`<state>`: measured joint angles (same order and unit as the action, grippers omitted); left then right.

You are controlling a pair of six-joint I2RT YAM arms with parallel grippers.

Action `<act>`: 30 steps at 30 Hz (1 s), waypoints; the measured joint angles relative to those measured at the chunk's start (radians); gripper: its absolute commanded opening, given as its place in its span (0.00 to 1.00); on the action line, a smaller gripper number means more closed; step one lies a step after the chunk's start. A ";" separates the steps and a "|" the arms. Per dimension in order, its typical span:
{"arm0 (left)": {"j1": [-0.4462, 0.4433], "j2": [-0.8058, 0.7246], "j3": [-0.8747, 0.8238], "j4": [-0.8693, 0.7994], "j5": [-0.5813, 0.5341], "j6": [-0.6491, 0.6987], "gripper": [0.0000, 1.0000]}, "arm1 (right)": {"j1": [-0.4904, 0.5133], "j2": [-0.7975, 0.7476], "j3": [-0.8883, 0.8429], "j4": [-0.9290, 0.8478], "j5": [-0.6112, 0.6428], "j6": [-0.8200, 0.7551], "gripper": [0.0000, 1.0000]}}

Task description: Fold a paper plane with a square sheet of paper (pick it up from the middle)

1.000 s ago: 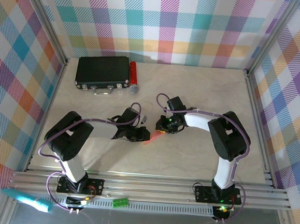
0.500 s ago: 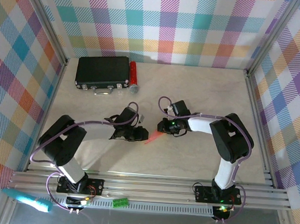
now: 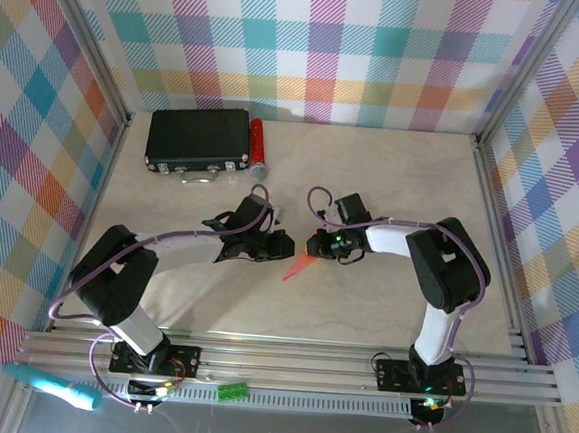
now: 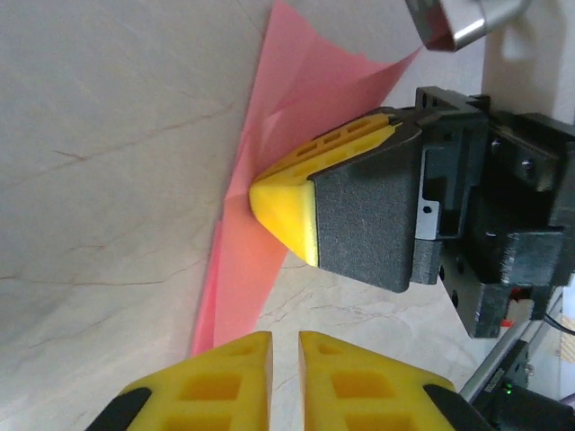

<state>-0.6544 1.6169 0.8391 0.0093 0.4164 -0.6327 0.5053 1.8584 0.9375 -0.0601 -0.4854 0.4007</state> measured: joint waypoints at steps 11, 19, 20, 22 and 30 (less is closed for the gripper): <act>-0.032 0.163 0.044 0.056 0.068 -0.040 0.07 | -0.028 0.027 0.012 -0.008 -0.089 -0.047 0.11; -0.043 0.214 0.064 0.084 0.077 -0.051 0.04 | -0.036 0.042 0.020 -0.016 -0.119 -0.051 0.08; -0.045 0.217 0.064 0.084 0.077 -0.051 0.04 | -0.039 0.043 0.021 -0.017 -0.122 -0.050 0.08; -0.045 0.220 0.064 0.087 0.077 -0.051 0.04 | -0.040 0.045 0.023 -0.019 -0.125 -0.050 0.08; -0.047 0.228 0.064 0.087 0.073 -0.048 0.04 | -0.041 0.058 0.049 -0.059 -0.125 -0.050 0.06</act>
<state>-0.7010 1.8446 0.9031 0.0967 0.4892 -0.6811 0.4641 1.9167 0.9867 -0.1192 -0.6106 0.3511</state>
